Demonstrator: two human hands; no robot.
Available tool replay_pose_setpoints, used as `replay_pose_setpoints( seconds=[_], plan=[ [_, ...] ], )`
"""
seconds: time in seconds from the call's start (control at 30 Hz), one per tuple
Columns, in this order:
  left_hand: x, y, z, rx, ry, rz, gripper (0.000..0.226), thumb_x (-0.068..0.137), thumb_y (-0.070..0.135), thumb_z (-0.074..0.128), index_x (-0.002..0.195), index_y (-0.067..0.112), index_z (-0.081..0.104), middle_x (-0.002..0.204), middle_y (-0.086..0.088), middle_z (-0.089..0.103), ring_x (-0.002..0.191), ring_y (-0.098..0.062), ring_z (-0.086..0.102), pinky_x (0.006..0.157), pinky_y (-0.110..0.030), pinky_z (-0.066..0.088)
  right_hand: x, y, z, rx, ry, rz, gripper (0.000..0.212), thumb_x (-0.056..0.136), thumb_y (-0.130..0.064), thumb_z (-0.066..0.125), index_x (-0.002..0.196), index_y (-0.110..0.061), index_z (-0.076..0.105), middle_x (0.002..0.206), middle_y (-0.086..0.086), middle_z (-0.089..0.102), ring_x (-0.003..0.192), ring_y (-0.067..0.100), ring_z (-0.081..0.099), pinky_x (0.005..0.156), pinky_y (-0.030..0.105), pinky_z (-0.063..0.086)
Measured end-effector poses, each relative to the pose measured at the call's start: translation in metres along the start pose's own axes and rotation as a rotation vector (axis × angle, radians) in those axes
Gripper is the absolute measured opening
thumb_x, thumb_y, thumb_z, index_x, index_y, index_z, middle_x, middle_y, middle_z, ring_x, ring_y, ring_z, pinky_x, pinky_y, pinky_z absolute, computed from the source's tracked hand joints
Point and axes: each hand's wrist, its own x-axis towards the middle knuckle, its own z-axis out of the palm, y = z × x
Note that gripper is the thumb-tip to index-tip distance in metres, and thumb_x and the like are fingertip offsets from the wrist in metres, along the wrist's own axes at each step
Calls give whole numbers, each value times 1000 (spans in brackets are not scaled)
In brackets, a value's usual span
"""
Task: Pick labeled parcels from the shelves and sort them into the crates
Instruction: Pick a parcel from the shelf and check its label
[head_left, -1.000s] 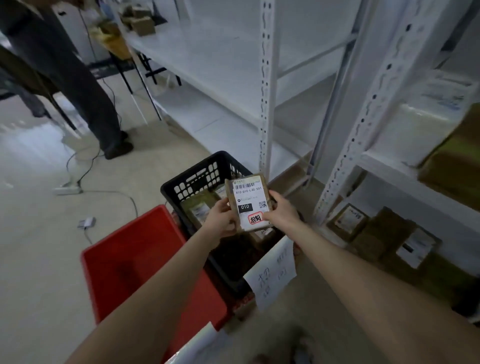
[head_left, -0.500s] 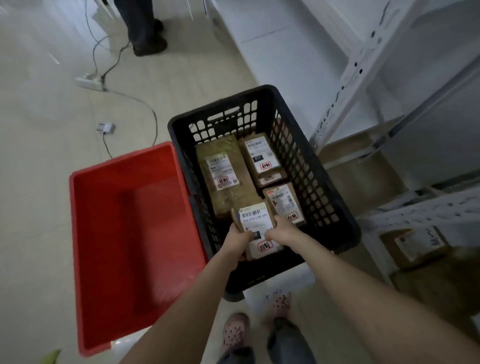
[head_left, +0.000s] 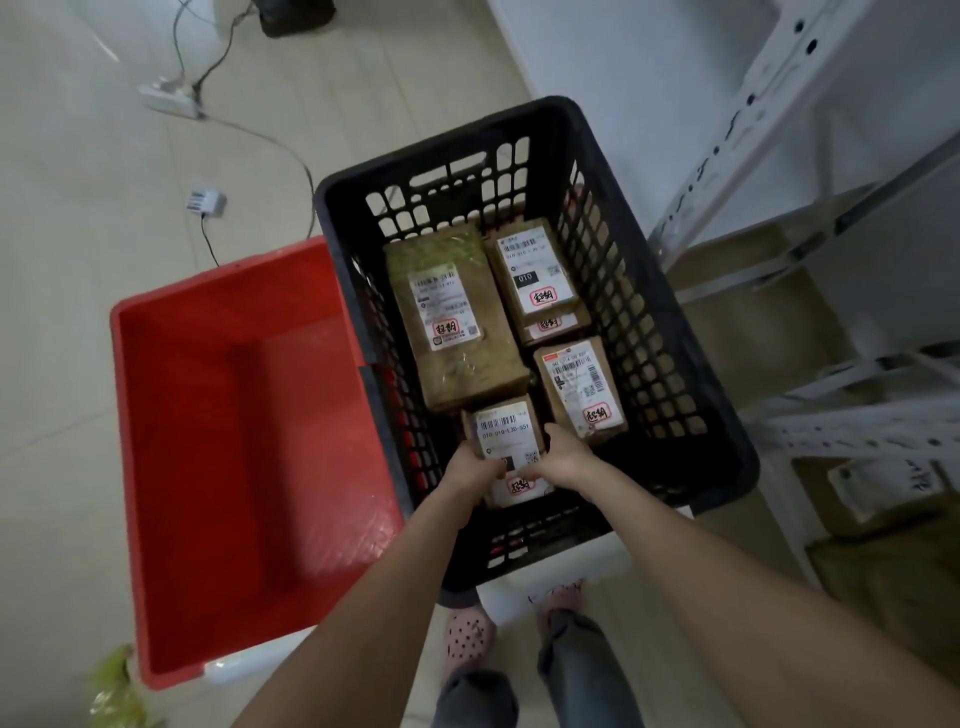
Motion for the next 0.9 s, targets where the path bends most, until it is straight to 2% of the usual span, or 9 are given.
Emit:
replay_pose_setpoints(
  seconds=[0.1, 0.2, 0.3, 0.4, 0.5, 0.6, 0.73, 0.9],
  plan=[
    [-10, 14, -9, 202, 34, 84, 41, 85, 3, 59, 125, 11, 54, 125, -8, 62, 112, -23, 59, 90, -32, 48, -25, -10, -11, -61, 155, -26, 75, 80, -20, 75, 144, -14, 36, 137, 7, 52, 120, 24, 53, 89, 30, 48],
    [-32, 37, -17, 467, 82, 206, 61, 86, 12, 61, 141, 8, 37, 135, -11, 52, 117, -24, 56, 86, -27, 47, -58, -18, -20, -87, 274, -82, 68, 82, -30, 72, 140, -18, 39, 137, 6, 51, 121, 25, 53, 95, 36, 48],
    [-64, 58, -22, 711, 87, 368, 74, 88, 17, 60, 150, 10, 20, 149, -15, 32, 126, -30, 47, 96, -35, 45, -100, -22, -25, -72, 373, -92, 68, 84, -35, 69, 142, -20, 37, 138, 7, 47, 121, 28, 50, 95, 37, 47],
    [-102, 75, -18, 879, 76, 544, 76, 89, 20, 61, 152, 13, 17, 151, -13, 28, 133, -28, 40, 102, -37, 40, -152, -20, -31, -44, 518, -112, 68, 83, -37, 70, 141, -21, 38, 135, 7, 49, 117, 27, 52, 93, 38, 47],
    [-146, 89, -5, 1005, 32, 720, 77, 88, 22, 63, 151, 13, 19, 152, -12, 27, 132, -29, 41, 102, -39, 42, -208, -13, -35, 1, 667, -114, 71, 83, -38, 70, 143, -20, 37, 138, 8, 44, 123, 28, 48, 99, 41, 45],
    [-193, 104, 16, 1099, -19, 891, 75, 88, 22, 61, 150, 12, 20, 150, -13, 28, 133, -29, 39, 105, -43, 40, -264, -3, -39, 48, 817, -95, 68, 84, -38, 68, 142, -22, 38, 134, 7, 47, 119, 27, 51, 96, 41, 47],
    [-254, 119, 53, 1141, -98, 1104, 74, 89, 23, 60, 150, 12, 20, 149, -13, 28, 131, -31, 41, 103, -42, 41, -335, 22, -49, 72, 995, -70, 69, 85, -37, 67, 144, -22, 35, 142, 6, 43, 124, 27, 48, 97, 42, 47],
    [-330, 119, 101, 1188, -175, 1310, 71, 89, 27, 60, 149, 14, 23, 150, -11, 28, 130, -30, 42, 101, -40, 40, -423, 67, -55, 116, 1140, -24, 63, 86, -38, 63, 141, -19, 39, 141, 6, 44, 124, 26, 46, 95, 38, 46]
  ],
)
